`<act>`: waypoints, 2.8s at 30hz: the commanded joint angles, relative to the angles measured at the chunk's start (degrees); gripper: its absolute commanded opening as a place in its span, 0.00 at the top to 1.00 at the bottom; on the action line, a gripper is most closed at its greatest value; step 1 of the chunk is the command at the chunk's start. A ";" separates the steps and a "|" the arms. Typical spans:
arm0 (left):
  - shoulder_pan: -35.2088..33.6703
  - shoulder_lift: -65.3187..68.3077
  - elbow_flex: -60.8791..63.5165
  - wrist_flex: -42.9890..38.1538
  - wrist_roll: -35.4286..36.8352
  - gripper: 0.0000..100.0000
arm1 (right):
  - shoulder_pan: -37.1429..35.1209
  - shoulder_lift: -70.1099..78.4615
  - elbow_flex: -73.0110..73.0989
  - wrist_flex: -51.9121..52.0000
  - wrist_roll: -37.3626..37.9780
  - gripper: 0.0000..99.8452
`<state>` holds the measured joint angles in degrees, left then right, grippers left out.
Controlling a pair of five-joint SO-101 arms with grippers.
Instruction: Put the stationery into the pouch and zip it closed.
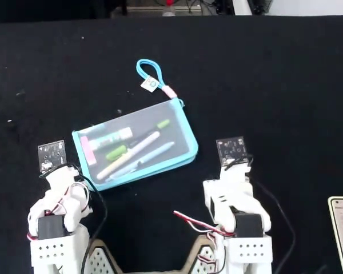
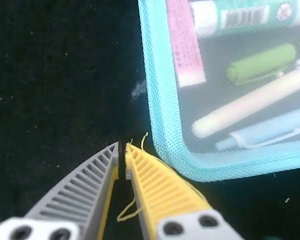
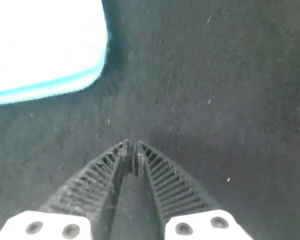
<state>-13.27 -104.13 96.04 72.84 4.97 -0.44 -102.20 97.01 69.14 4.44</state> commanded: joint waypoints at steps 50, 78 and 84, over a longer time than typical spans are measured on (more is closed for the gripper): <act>0.84 -0.44 1.27 0.18 0.79 0.97 | 0.35 -6.37 -0.48 5.89 -0.18 0.99; 0.84 -0.44 1.27 0.18 0.79 0.97 | 0.35 -6.37 -0.48 5.89 -0.18 0.99; 0.84 -0.44 1.27 0.18 0.79 0.97 | 0.35 -6.37 -0.48 5.89 -0.18 0.99</act>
<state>-12.92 -104.57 96.04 72.84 4.97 -0.44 -103.08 96.92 74.51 4.44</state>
